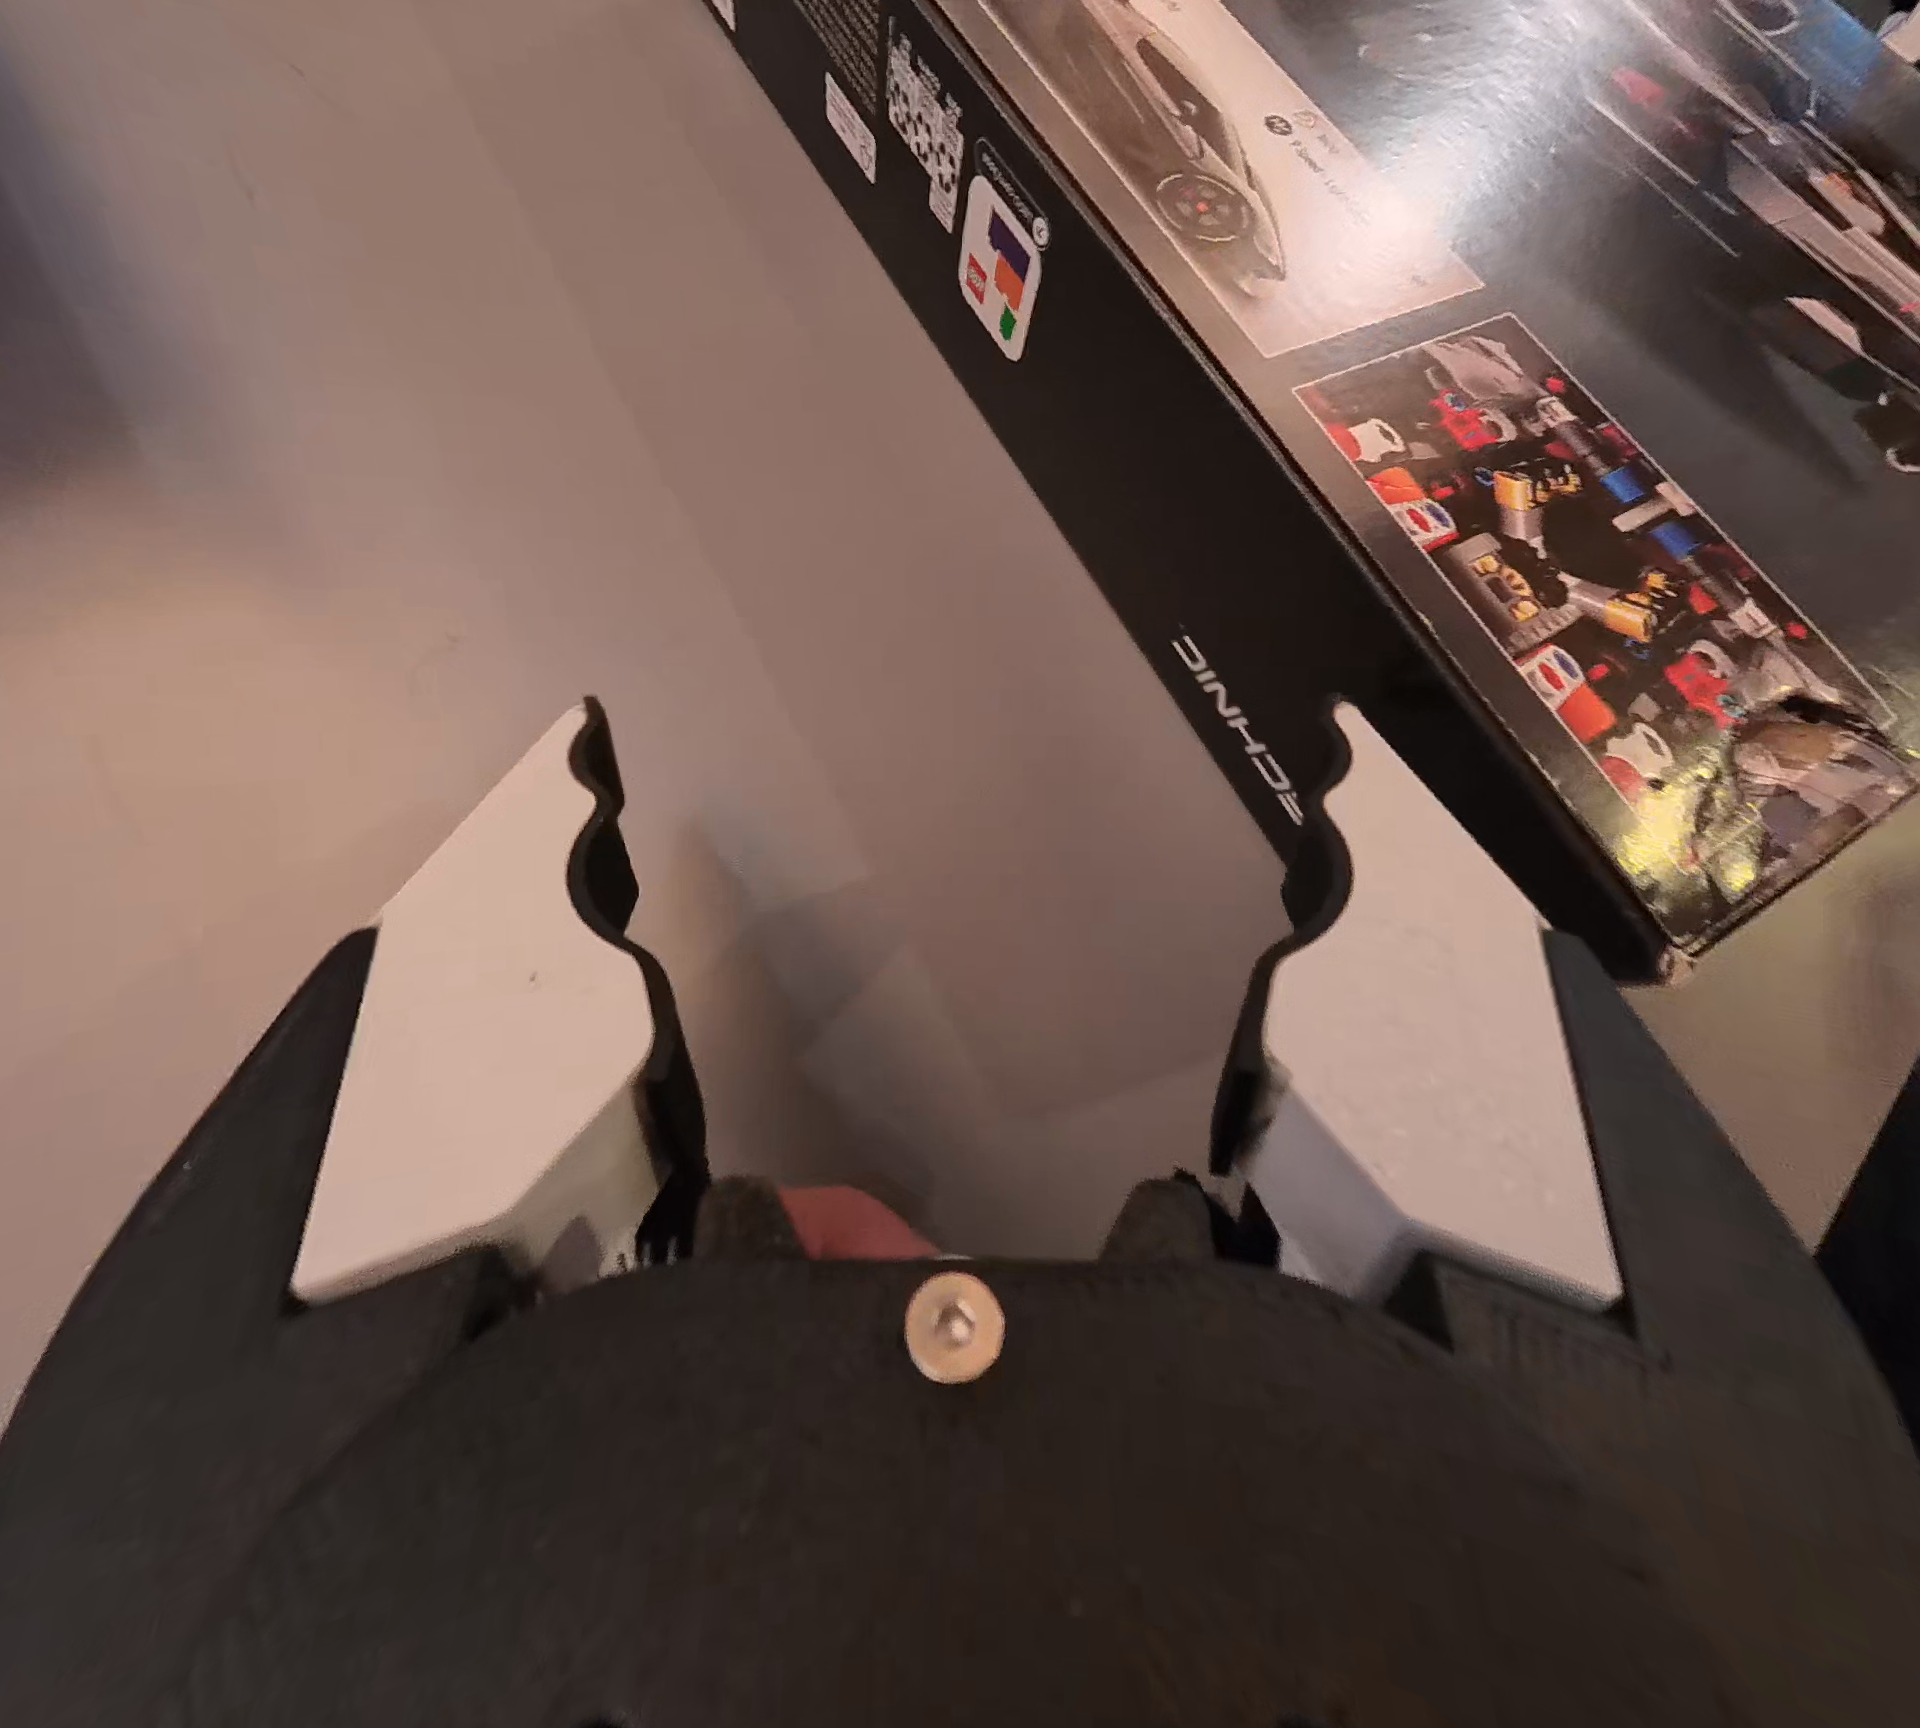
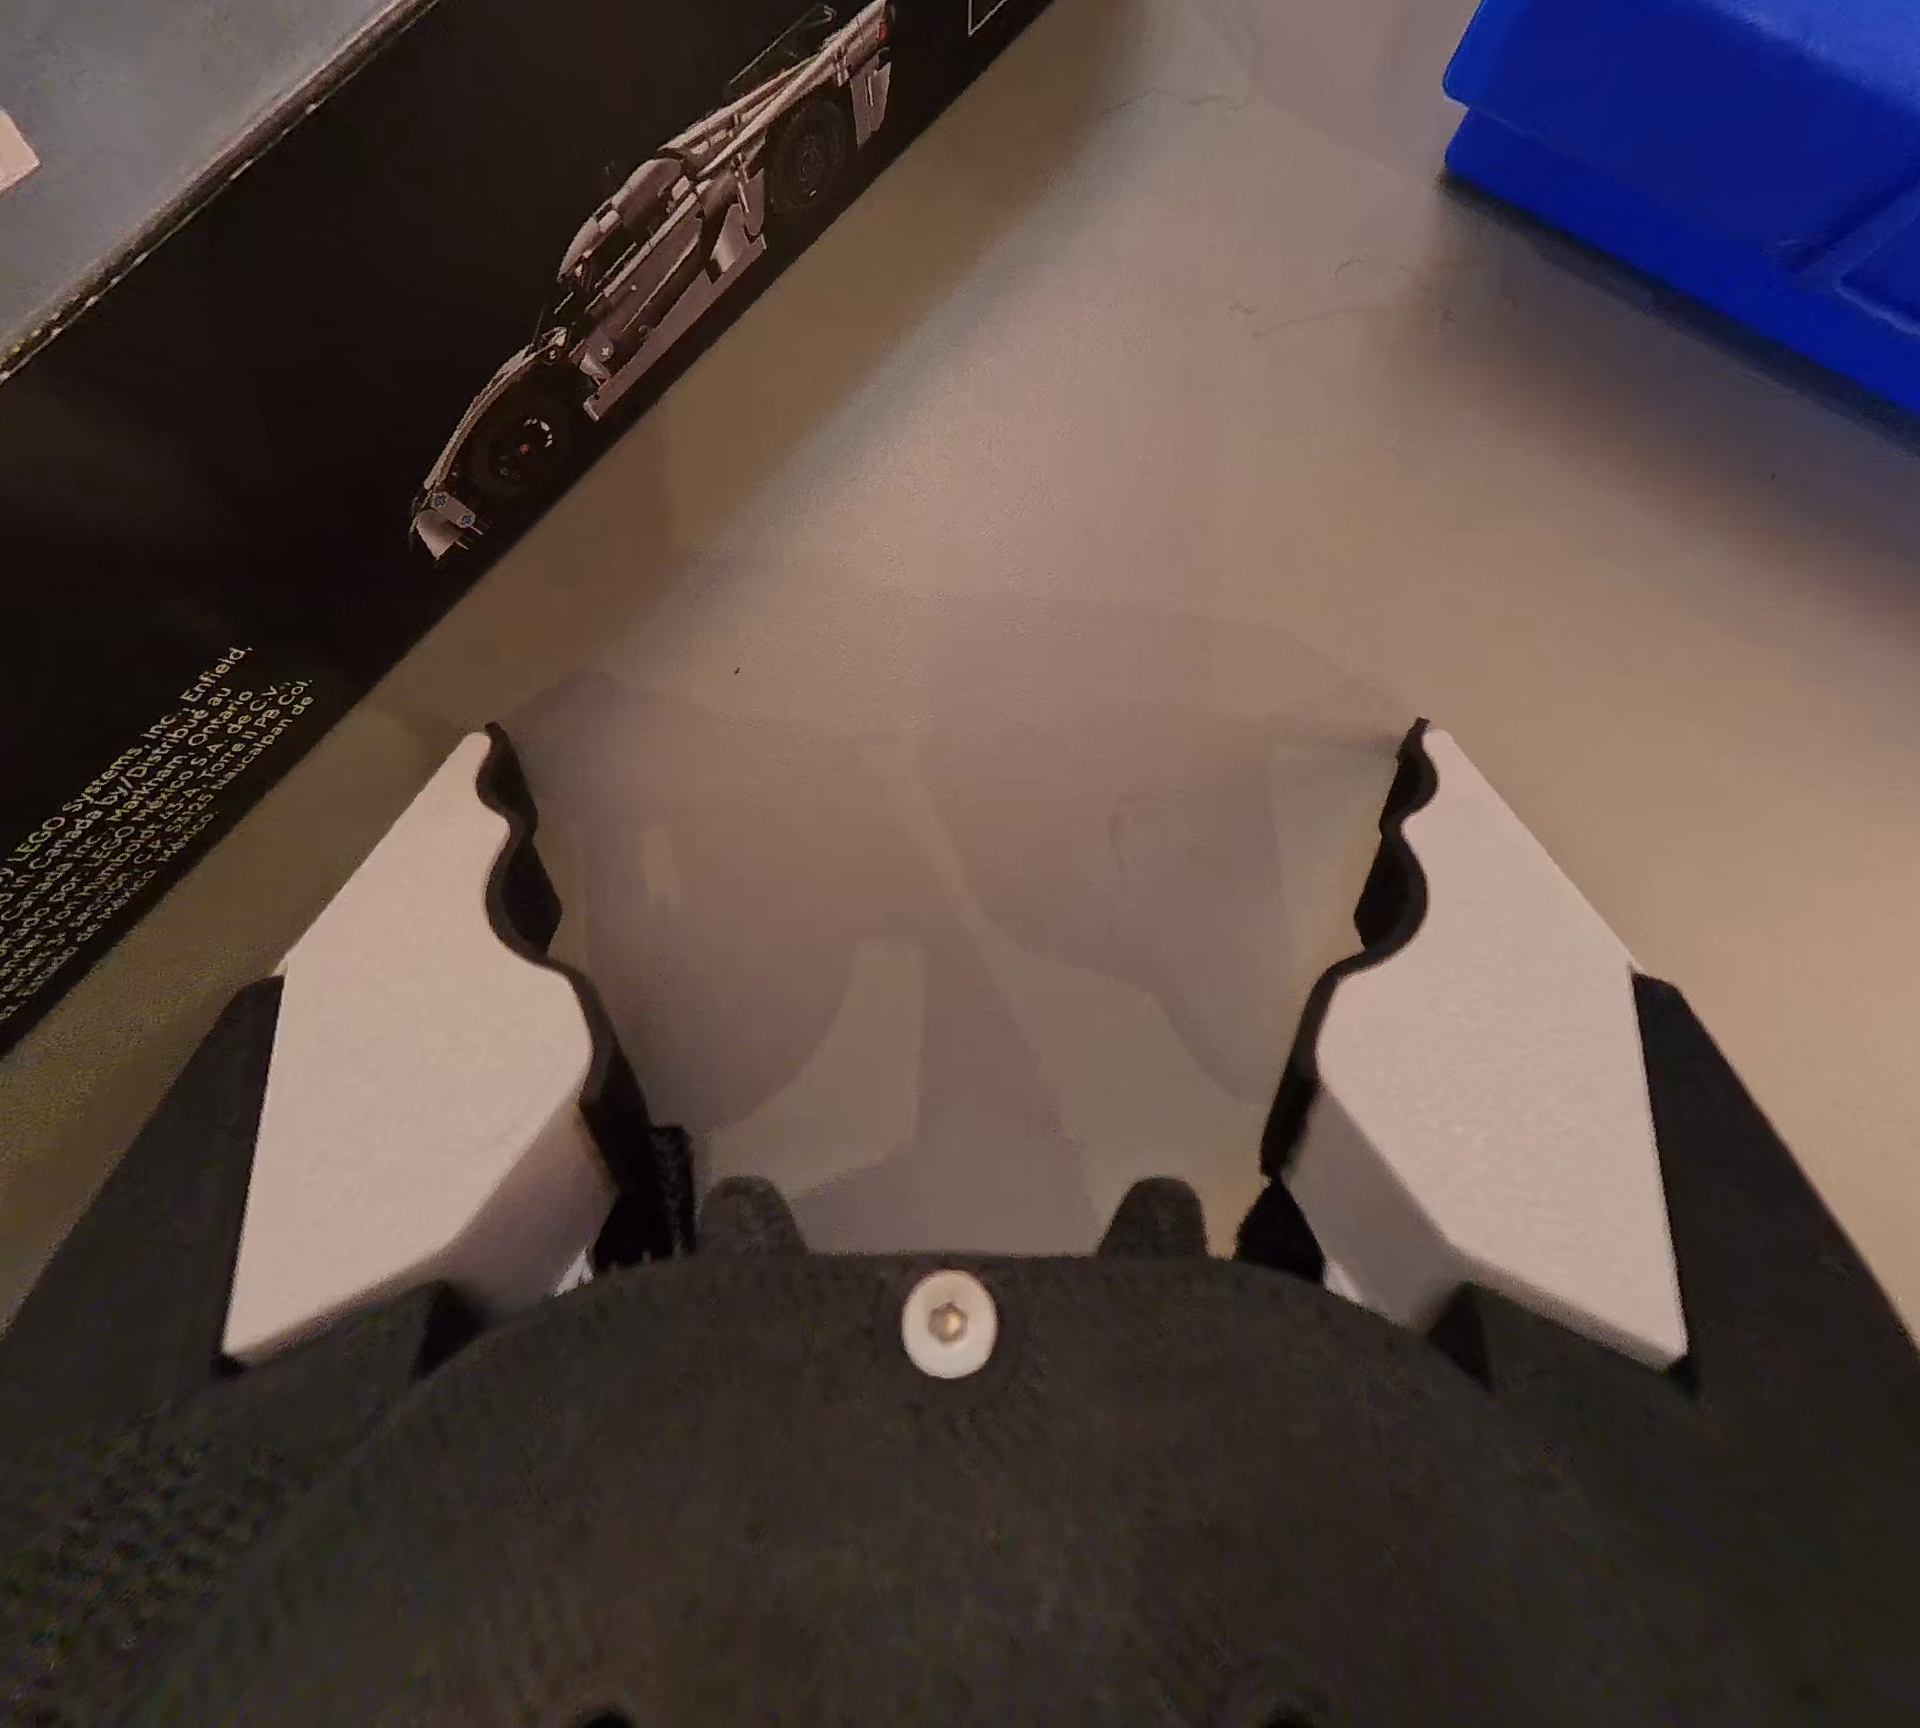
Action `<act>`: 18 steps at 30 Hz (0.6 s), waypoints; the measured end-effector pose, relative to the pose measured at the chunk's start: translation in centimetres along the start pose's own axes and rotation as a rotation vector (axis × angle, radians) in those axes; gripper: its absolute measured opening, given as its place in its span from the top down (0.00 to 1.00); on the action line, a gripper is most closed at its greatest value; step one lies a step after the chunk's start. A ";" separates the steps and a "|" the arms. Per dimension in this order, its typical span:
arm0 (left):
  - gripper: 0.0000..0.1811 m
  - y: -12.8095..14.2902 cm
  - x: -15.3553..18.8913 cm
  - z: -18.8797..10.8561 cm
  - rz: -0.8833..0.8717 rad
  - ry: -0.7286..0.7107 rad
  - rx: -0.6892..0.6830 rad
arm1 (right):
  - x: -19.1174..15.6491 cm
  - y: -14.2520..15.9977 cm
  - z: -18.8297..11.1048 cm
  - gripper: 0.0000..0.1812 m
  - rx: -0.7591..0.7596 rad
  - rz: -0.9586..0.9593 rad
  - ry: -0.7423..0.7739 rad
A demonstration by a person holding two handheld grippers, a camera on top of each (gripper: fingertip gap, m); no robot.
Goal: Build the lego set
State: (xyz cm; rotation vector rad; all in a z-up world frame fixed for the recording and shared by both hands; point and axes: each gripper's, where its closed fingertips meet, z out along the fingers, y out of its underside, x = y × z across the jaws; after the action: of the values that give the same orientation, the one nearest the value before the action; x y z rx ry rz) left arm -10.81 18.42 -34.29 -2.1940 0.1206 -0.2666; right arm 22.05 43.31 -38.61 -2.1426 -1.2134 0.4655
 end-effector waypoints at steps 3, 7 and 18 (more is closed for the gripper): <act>0.29 0.0 -0.4 0.4 -0.005 -0.014 -0.013 | 0.0 0.1 -0.1 0.15 0.001 -0.013 -0.011; 0.30 -0.4 -0.9 1.0 -0.007 -0.024 -0.008 | -0.1 -0.1 0.1 0.15 -0.002 -0.034 -0.030; 0.31 -0.2 -0.6 1.6 -0.010 -0.013 -0.004 | 0.4 -0.8 0.6 0.17 0.007 -0.022 -0.023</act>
State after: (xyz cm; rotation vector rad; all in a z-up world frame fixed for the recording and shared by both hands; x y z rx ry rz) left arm -11.05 19.94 -35.19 -2.2007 0.1037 -0.2579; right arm 21.45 44.17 -38.55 -2.1214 -1.2455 0.4854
